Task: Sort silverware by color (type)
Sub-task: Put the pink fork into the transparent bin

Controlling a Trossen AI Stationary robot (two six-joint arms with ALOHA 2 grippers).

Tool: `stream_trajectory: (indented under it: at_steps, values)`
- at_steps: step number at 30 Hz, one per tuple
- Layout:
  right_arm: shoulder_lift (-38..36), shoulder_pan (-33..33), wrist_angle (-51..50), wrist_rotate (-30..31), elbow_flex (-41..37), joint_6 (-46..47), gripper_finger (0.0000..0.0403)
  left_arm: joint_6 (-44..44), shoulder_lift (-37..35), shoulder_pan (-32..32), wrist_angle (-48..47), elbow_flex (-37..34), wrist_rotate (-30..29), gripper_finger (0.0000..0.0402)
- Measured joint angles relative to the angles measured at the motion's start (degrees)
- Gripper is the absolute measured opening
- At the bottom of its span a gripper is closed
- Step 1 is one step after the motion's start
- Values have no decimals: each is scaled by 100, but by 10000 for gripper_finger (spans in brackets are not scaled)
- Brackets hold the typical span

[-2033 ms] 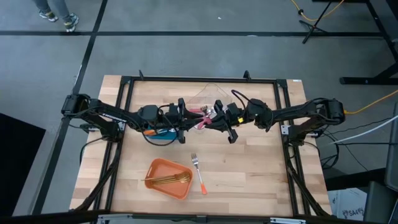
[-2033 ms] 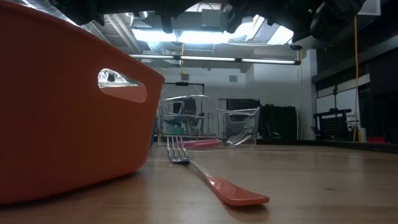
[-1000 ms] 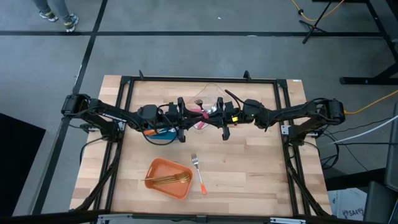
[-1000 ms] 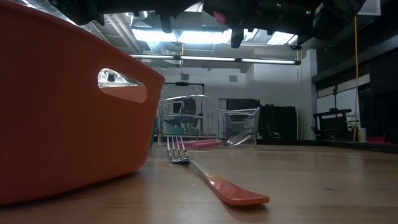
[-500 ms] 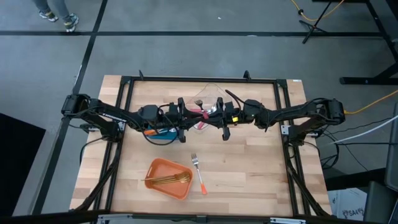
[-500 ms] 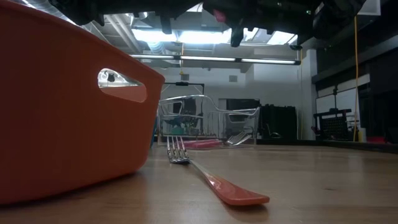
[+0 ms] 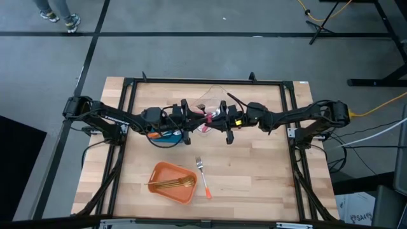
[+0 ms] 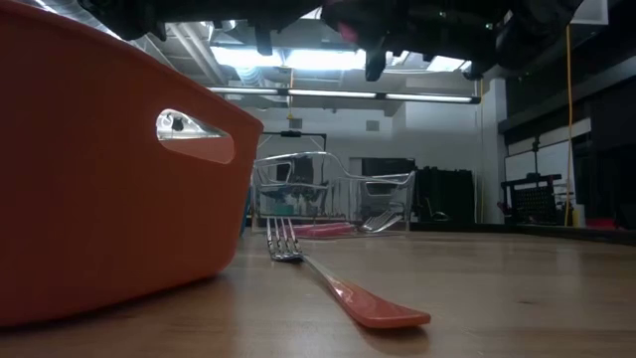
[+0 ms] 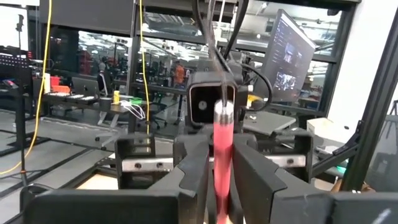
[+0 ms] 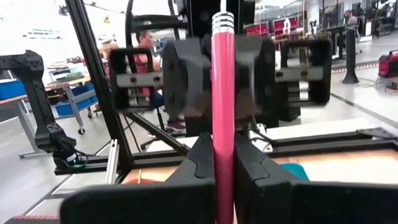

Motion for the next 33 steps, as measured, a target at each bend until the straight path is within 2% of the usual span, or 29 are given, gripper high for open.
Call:
stream_trajectory:
  at_steps: [16, 23, 33]
  values:
    - [504, 0, -18, -2, 413, -23, 5, 2, 0, 3, -35, 0, -4, 65]
    - [504, 0, -17, -2, 413, -62, 5, 27, 0, 1, -48, 0, -23, 27]
    - [504, 0, -76, 61, 417, -7, 5, 22, 0, 3, -59, 0, -151, 27]
